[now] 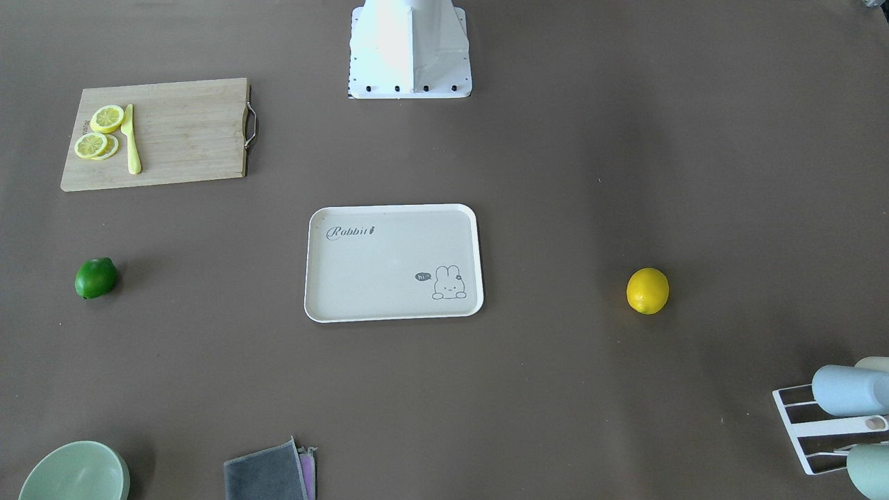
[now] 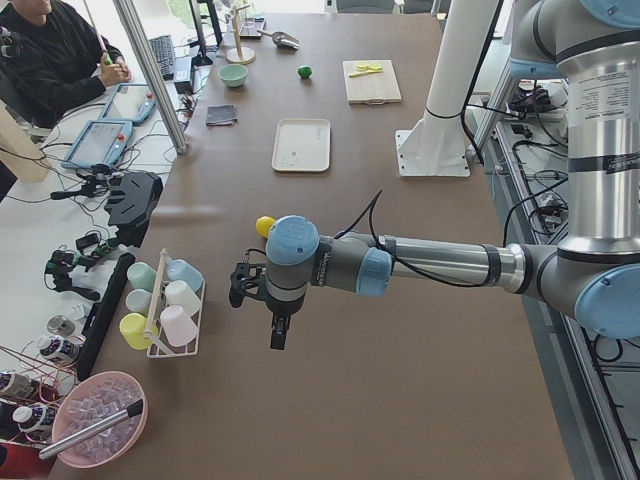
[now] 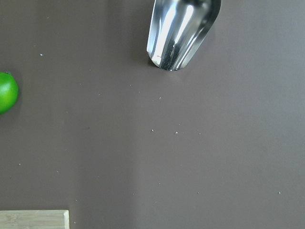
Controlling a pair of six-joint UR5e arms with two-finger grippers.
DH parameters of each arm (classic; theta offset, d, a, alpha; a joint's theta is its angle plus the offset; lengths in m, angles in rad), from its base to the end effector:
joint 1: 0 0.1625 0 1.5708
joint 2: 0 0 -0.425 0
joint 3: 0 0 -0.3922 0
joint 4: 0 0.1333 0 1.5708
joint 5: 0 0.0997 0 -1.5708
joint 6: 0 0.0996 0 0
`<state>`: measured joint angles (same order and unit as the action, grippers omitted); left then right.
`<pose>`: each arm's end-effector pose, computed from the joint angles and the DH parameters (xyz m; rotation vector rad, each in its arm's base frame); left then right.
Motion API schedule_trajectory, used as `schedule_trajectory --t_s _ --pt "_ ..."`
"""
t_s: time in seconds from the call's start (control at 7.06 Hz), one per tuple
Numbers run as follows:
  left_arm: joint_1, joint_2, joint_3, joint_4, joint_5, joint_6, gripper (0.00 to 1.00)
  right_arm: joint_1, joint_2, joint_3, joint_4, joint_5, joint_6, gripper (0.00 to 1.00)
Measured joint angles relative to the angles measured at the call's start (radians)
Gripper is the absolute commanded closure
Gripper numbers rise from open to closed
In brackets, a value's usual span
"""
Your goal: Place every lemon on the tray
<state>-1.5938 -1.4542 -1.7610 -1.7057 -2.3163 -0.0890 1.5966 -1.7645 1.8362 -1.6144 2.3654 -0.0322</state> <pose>-0.0762 -0.4528 0.6067 0.1741 0.7487 -0.0287 0.0728 -0.4093 0.6184 0.0496 -0.7934 -0.0172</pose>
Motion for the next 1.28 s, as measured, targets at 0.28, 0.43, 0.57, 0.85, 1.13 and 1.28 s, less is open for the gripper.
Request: schedule_trajectory --t_s 0.28,0.43,0.57,0.85,1.13,1.28 --pt "0.0 0.0 -0.001 0.001 0.0 0.0 0.02 0.0 -0.001 0.0 -0.001 0.0 0.0 0.0" --pt "0.0 0.0 -0.001 0.001 0.0 0.0 0.02 0.0 -0.001 0.0 0.0 0.0 0.0 0.0" --pt "0.0 0.0 -0.001 0.001 0.0 0.0 0.02 0.0 -0.001 0.0 0.0 0.002 0.0 0.0" --pt "0.0 0.001 -0.003 0.001 -0.001 -0.001 0.02 0.0 -0.001 0.0 -0.001 0.004 0.0 0.0" --pt "0.0 0.001 -0.006 0.0 0.0 -0.001 0.02 0.0 -0.005 0.003 -0.001 0.005 0.001 0.0" --pt "0.0 0.001 -0.013 -0.001 -0.001 -0.001 0.02 0.0 -0.006 0.005 0.001 0.009 0.001 0.0"
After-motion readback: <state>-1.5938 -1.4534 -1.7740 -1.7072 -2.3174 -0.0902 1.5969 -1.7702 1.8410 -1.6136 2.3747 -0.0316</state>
